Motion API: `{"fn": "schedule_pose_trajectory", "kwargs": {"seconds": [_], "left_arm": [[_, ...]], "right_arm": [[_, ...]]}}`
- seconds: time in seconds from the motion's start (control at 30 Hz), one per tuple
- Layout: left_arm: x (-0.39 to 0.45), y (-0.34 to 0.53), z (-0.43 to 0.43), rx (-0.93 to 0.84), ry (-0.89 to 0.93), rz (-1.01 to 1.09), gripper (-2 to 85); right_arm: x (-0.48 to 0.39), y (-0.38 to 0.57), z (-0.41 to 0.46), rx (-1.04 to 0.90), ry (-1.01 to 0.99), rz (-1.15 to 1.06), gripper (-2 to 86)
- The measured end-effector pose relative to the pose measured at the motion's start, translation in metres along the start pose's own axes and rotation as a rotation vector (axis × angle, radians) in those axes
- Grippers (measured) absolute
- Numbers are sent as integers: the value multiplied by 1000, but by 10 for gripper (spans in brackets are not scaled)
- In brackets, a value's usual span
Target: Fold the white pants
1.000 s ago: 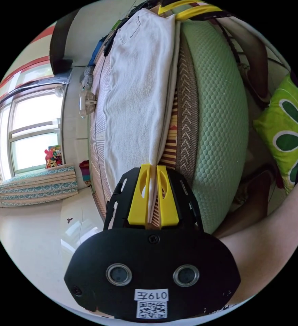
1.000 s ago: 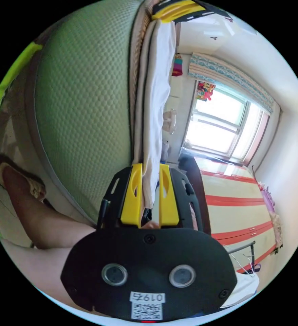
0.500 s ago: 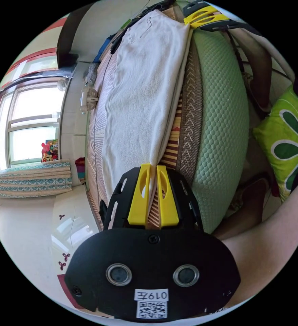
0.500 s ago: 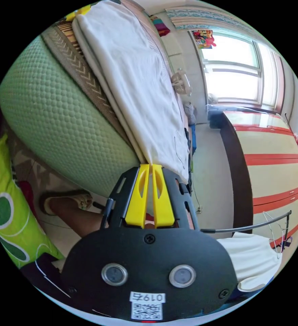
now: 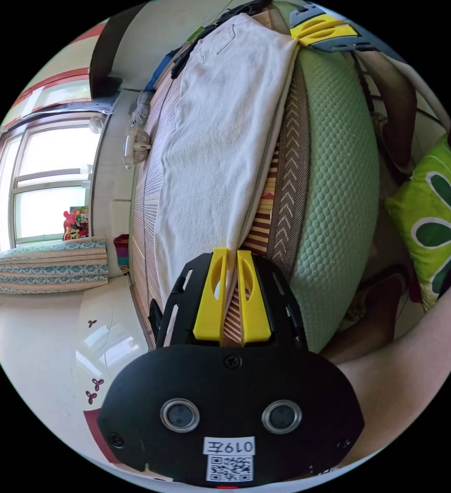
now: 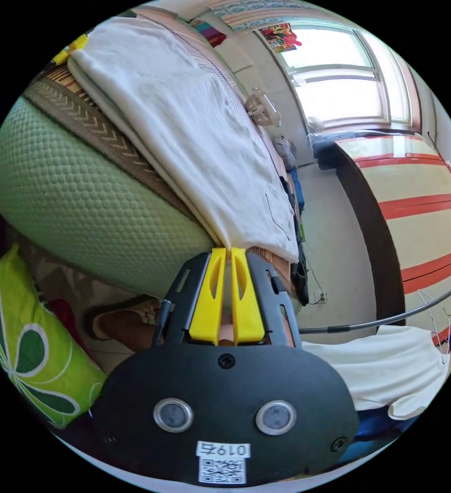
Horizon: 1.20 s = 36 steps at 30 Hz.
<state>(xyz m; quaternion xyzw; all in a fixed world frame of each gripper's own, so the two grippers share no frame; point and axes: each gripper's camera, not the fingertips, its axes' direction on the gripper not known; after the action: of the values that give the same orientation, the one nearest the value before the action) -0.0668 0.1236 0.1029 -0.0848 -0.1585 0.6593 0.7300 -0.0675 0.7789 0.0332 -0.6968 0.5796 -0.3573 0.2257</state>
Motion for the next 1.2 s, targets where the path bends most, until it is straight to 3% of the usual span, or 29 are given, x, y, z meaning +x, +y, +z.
{"fn": "schedule_pose_trajectory", "kwargs": {"seconds": [0.2,0.43,0.6,0.8,0.97,1.2], "left_arm": [[-6,4,-1,-5,0,-19,9],[-17,20,-9,25,-22,-85,8],[-31,41,-24,52,36,-146,9],[-52,49,-35,129,162,-216,9],[-84,15,-51,391,422,-411,9],[-91,-53,-50,468,453,-435,9]], "right_arm": [[12,13,33,-4,9,23,3],[47,51,56,118,72,-5,55],[98,98,68,211,-49,17,75],[230,119,162,135,-229,296,68],[373,134,318,32,-742,829,67],[423,166,453,-175,-805,1157,106]]}}
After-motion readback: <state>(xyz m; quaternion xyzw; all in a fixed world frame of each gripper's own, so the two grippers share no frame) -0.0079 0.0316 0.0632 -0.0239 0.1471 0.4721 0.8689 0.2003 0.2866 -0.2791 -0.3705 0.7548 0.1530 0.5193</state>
